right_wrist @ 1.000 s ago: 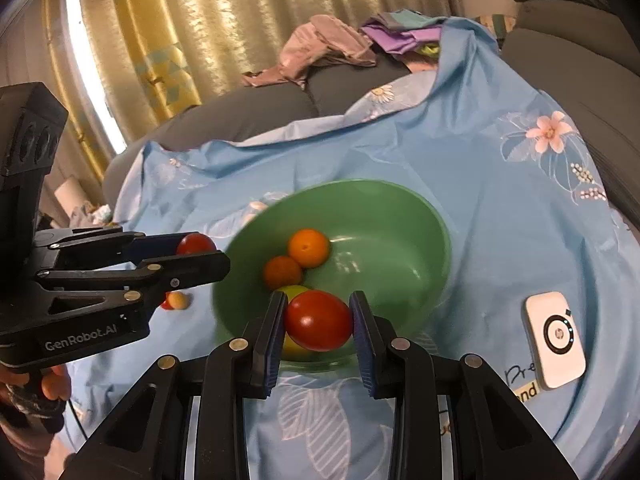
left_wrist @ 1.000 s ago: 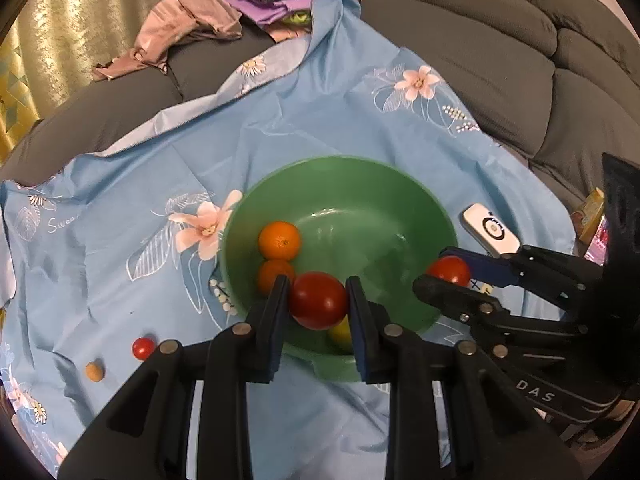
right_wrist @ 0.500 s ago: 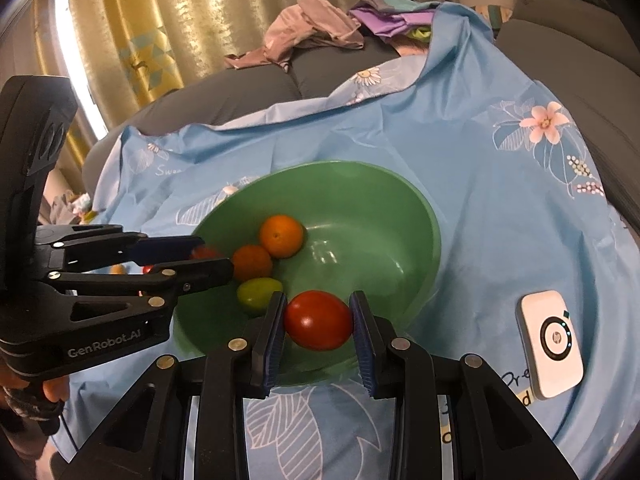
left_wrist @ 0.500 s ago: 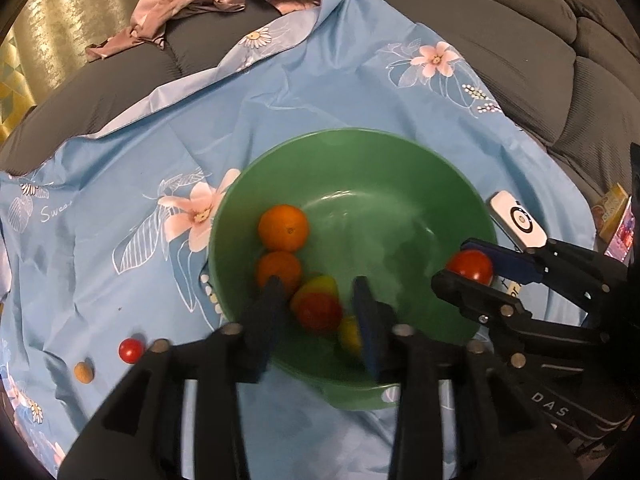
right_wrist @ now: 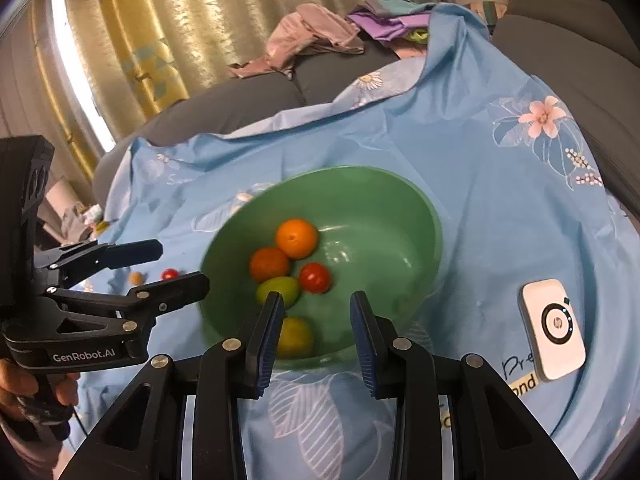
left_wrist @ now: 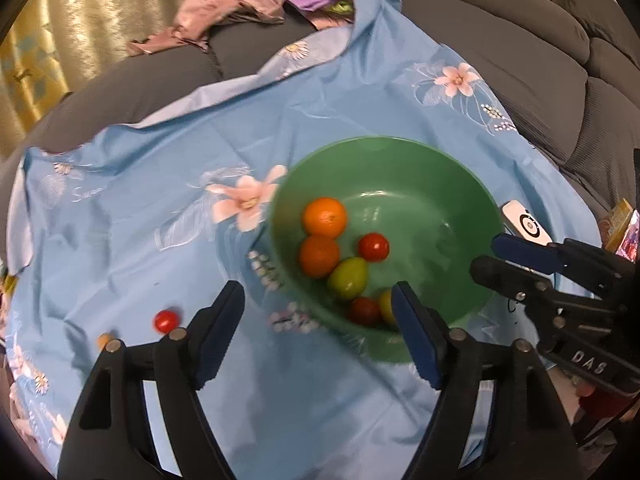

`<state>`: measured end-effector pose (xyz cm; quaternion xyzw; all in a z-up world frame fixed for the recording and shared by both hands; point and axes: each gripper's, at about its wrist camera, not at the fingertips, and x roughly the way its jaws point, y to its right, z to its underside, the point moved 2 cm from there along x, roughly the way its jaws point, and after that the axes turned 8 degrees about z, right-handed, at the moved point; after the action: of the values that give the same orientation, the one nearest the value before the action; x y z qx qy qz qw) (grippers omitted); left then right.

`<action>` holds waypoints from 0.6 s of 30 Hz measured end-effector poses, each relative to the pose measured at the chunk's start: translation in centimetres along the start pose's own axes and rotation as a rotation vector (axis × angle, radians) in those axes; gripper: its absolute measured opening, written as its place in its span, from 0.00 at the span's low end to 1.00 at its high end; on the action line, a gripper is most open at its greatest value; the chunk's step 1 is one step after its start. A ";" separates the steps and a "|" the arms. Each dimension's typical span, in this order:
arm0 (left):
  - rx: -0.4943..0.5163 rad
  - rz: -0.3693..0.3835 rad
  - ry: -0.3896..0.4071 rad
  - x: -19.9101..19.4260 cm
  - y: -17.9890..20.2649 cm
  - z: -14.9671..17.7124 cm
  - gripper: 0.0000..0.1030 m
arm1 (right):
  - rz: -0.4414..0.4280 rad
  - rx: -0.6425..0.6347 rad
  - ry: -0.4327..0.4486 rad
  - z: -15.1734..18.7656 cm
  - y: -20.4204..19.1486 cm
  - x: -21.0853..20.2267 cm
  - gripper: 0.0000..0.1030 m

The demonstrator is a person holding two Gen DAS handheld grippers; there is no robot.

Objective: Organize fruits
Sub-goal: 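Withdraw both grippers from the bowl toward the remaining small fruits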

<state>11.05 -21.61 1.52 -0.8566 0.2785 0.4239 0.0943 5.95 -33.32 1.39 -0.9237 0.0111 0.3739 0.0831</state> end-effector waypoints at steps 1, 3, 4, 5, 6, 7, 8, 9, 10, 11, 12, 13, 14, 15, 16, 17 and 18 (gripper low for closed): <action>-0.003 -0.007 0.008 -0.5 -0.2 0.3 0.75 | -0.004 -0.003 0.001 0.1 -0.3 -0.2 0.34; -0.014 -0.019 0.023 -1.5 -0.6 1.0 0.76 | -0.012 -0.018 0.004 0.2 -1.0 -0.8 0.34; -0.025 -0.024 0.027 -2.0 -0.9 1.4 0.76 | -0.015 -0.027 0.006 0.3 -1.4 -1.1 0.34; -0.031 -0.027 0.028 -2.4 -1.2 1.7 0.77 | -0.017 -0.035 0.008 0.4 -1.8 -1.4 0.34; -0.039 -0.034 0.032 -2.7 -1.5 2.1 0.77 | -0.020 -0.042 0.010 0.4 -2.1 -1.6 0.34; -0.048 -0.043 0.036 -3.2 -1.9 2.5 0.77 | -0.023 -0.049 0.011 0.4 -2.4 -1.7 0.34; -0.054 -0.047 0.039 -3.5 -2.1 2.8 0.77 | -0.024 -0.056 0.011 0.4 -2.8 -1.9 0.34; -0.065 -0.051 0.043 -3.9 -2.5 3.3 0.77 | -0.027 -0.068 0.009 0.5 -3.4 -2.0 0.34; -0.075 -0.051 0.046 -4.3 -2.9 3.8 0.77 | -0.031 -0.077 0.006 0.5 -3.8 -2.0 0.34; -0.084 -0.052 0.048 -4.6 -3.2 4.3 0.78 | -0.037 -0.087 0.003 0.6 -4.2 -2.1 0.34; -0.095 -0.054 0.051 -5.0 -3.8 5.0 0.78 | -0.043 -0.097 -0.001 0.7 -4.7 -2.1 0.34; -0.108 -0.057 0.052 -5.3 -4.2 5.7 0.78 | -0.052 -0.110 -0.005 0.9 -5.3 -2.2 0.34; -0.127 -0.063 0.052 -5.7 -4.9 6.6 0.78 | -0.063 -0.128 -0.007 1.1 -6.0 -2.2 0.34; -0.146 -0.070 0.054 -6.2 -5.5 7.5 0.78 | -0.070 -0.139 -0.009 1.4 -6.4 -2.3 0.34; -0.173 -0.076 0.056 -6.7 -6.4 8.7 0.78 | -0.079 -0.154 -0.013 1.6 -6.9 -2.3 0.34; -0.203 -0.087 0.053 -7.1 -7.2 9.8 0.78 | -0.090 -0.176 -0.016 1.9 -7.6 -2.2 0.34; -0.226 -0.099 0.052 -7.4 -7.8 10.7 0.78 | -0.095 -0.196 -0.018 2.2 -8.2 -2.1 0.34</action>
<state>4.63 -7.95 0.02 -0.8851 0.1889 0.4252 0.0107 3.62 -24.99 2.51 -0.9234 -0.0704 0.3772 0.0099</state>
